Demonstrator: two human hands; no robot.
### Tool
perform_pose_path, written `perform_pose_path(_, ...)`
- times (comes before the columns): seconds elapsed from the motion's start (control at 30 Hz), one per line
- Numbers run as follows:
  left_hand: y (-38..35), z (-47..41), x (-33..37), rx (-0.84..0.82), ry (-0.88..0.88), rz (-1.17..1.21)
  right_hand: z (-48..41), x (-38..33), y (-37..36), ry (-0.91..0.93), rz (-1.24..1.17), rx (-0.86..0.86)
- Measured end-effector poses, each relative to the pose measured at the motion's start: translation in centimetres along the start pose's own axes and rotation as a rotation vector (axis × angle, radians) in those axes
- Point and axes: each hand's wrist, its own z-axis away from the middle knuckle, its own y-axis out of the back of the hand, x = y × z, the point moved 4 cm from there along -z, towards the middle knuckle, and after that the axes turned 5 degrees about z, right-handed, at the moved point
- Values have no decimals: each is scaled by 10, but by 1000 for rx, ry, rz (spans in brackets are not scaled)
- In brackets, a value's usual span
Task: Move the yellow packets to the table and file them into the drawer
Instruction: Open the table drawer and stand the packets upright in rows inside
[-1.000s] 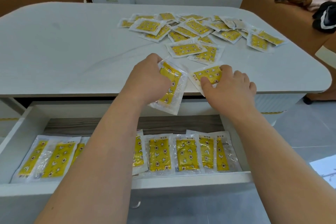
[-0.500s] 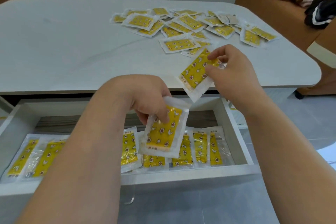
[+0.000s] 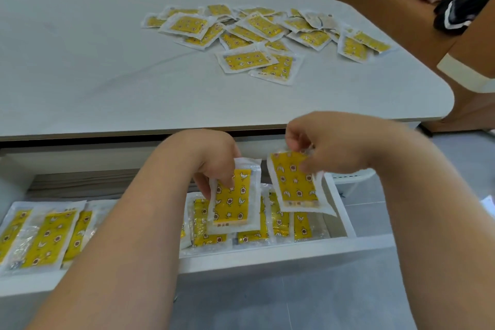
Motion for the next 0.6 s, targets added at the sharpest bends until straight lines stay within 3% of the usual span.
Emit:
perform_pose_path(0.13,-6,-11,0,-8,-59,49,-18,8,-39,-23,145,-208)
perform_pose_path(0.27,-14,-22,-2,-28,-91,51,-26,10,-56,-21,187,-298)
perform_pose_path(0.4,-18,-29,-1,-11,-118,-1,-35,13,-73,-85,297,-321)
perform_pose_path(0.6,-20,-30,1,-6,-128,-87,-47,19,-82,-199,440,-214)
